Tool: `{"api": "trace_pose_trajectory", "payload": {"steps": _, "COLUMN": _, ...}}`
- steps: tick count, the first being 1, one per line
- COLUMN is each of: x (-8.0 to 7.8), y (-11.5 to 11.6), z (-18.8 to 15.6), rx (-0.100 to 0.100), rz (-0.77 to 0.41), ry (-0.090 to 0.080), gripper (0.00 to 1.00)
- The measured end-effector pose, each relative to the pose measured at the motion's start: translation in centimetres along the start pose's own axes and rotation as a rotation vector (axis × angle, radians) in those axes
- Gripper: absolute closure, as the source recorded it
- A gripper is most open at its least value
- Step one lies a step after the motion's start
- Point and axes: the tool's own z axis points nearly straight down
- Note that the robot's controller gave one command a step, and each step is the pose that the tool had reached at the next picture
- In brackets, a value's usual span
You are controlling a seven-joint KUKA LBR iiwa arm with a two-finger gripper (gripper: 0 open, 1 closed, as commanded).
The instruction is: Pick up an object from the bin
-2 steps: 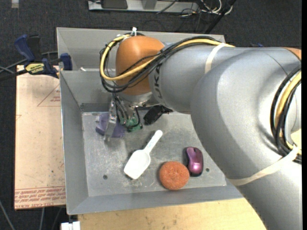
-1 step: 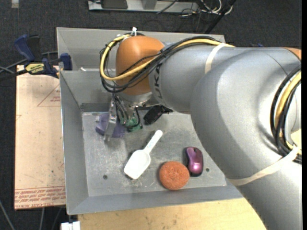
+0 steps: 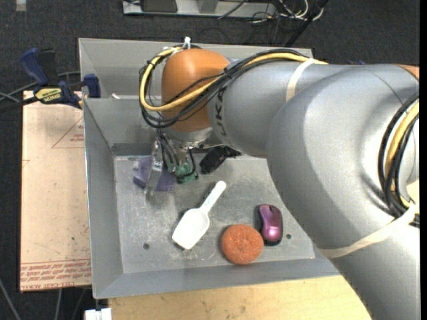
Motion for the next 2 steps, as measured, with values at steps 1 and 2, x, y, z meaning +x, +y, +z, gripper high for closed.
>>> {"api": "trace_pose_trajectory", "payload": {"steps": 1, "x": 0.0, "y": 0.0, "z": -1.4, "rx": -0.001, "rz": 0.0, "ry": -0.001, "gripper": 1.0}}
{"api": "trace_pose_trajectory", "payload": {"steps": 2, "x": 0.0, "y": 0.0, "z": -2.6, "rx": 0.002, "rz": 0.0, "ry": 0.002, "gripper": 1.0}}
